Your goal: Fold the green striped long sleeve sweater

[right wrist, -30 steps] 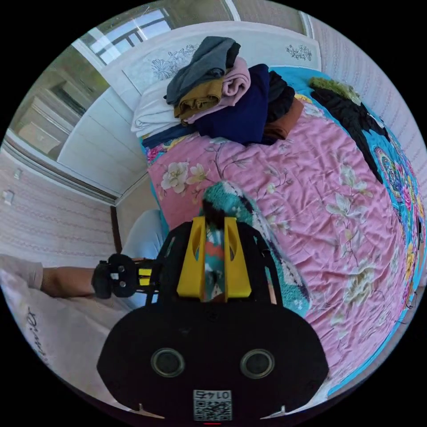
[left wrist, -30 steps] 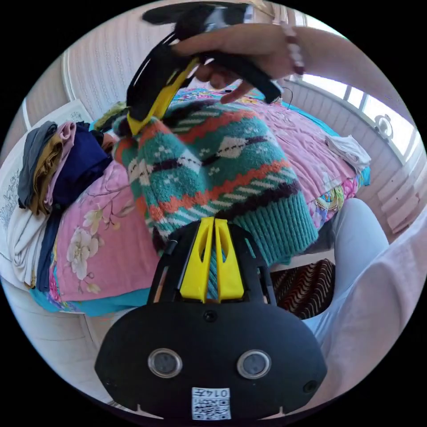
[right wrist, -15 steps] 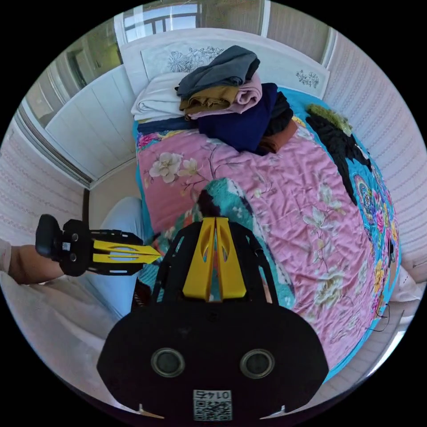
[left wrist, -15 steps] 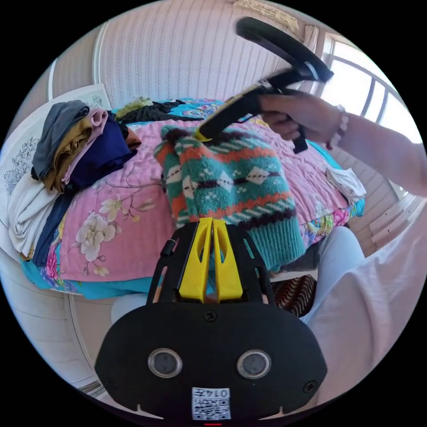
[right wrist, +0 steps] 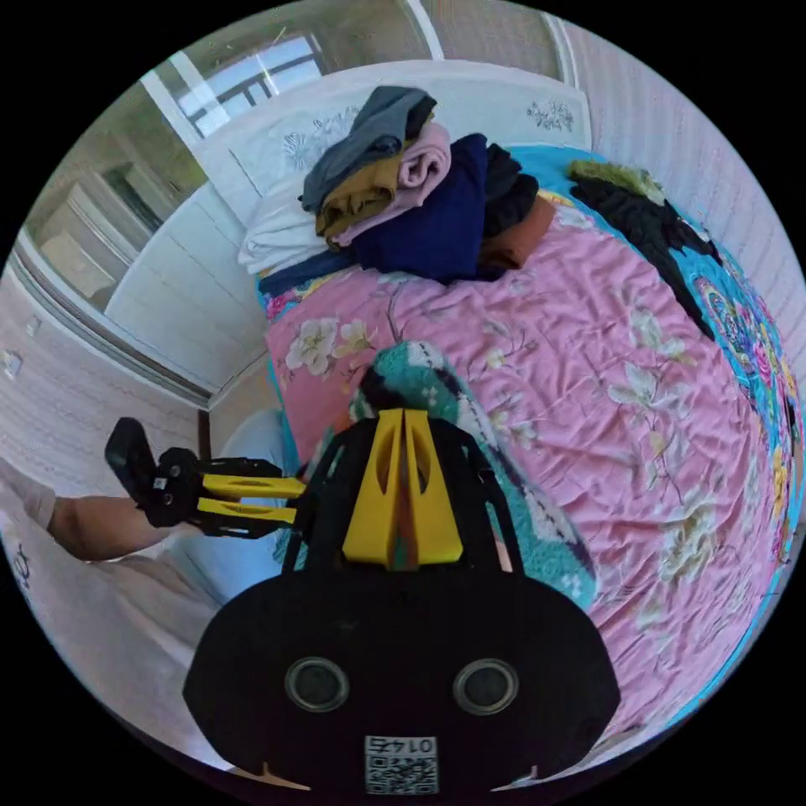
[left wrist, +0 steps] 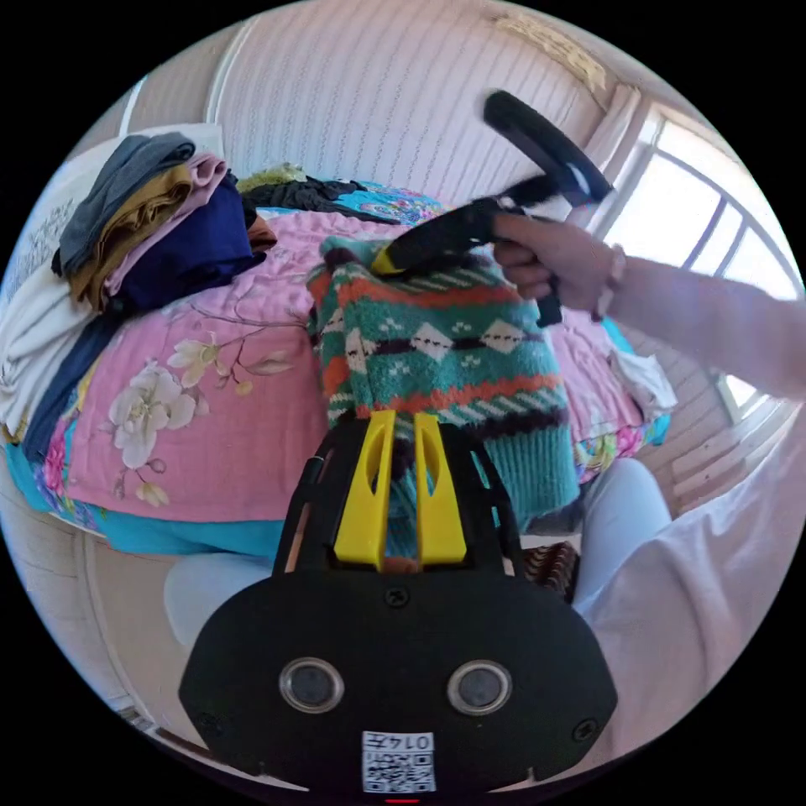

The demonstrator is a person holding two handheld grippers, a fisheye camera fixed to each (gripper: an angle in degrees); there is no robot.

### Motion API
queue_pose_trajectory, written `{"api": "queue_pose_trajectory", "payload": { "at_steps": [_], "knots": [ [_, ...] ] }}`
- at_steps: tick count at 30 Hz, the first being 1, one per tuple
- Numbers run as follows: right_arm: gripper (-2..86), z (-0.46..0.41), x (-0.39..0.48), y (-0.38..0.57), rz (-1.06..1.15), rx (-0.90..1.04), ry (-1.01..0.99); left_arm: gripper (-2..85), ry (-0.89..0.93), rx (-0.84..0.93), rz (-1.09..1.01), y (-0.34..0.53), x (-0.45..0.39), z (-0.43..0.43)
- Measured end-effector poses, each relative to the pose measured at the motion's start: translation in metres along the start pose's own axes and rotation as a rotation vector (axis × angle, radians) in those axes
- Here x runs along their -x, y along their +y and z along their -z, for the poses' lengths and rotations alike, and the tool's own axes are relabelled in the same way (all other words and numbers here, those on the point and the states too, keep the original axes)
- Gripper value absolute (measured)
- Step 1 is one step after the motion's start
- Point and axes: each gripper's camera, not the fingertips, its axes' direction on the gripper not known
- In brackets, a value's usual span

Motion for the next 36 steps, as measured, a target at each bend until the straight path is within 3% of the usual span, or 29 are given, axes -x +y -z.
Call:
{"api": "queue_pose_trajectory", "payload": {
  "at_steps": [4,5,11,13,17,23,27,30,36],
  "knots": [
    [1.0,0.077,-0.039,0.080,-0.206,-0.217,0.062,16.6,0.021,-0.068,0.019,-0.007,0.013,0.005],
    [5.8,0.090,-0.055,0.108,-0.283,-0.251,0.044,19.2,-0.017,-0.089,0.022,-0.011,0.017,0.006],
    [20.6,0.089,-0.104,0.192,-0.472,-0.107,-0.088,24.9,0.076,0.045,0.093,-0.038,0.061,-0.045],
    [22.6,0.079,-0.114,0.204,-0.502,-0.088,-0.142,26.0,0.141,0.164,0.100,-0.046,0.074,-0.072],
    [24.4,0.065,-0.147,0.227,-0.626,-0.114,-0.397,26.1,0.193,0.232,0.040,-0.068,0.089,-0.095],
    [27.4,0.075,-0.164,0.251,-0.640,-0.108,-0.544,23.3,0.253,0.294,0.001,-0.094,0.089,-0.122],
    [30.8,0.083,-0.149,0.251,-0.574,-0.043,-0.463,24.2,0.249,0.208,0.051,-0.095,0.090,-0.144],
    [27.9,0.089,-0.147,0.251,-0.562,0.065,-0.372,23.6,0.240,0.152,0.046,-0.094,0.088,-0.155],
    [21.5,0.127,-0.126,0.274,-0.429,0.018,-0.389,18.4,0.352,0.123,0.022,-0.100,0.086,-0.175]
  ]
}}
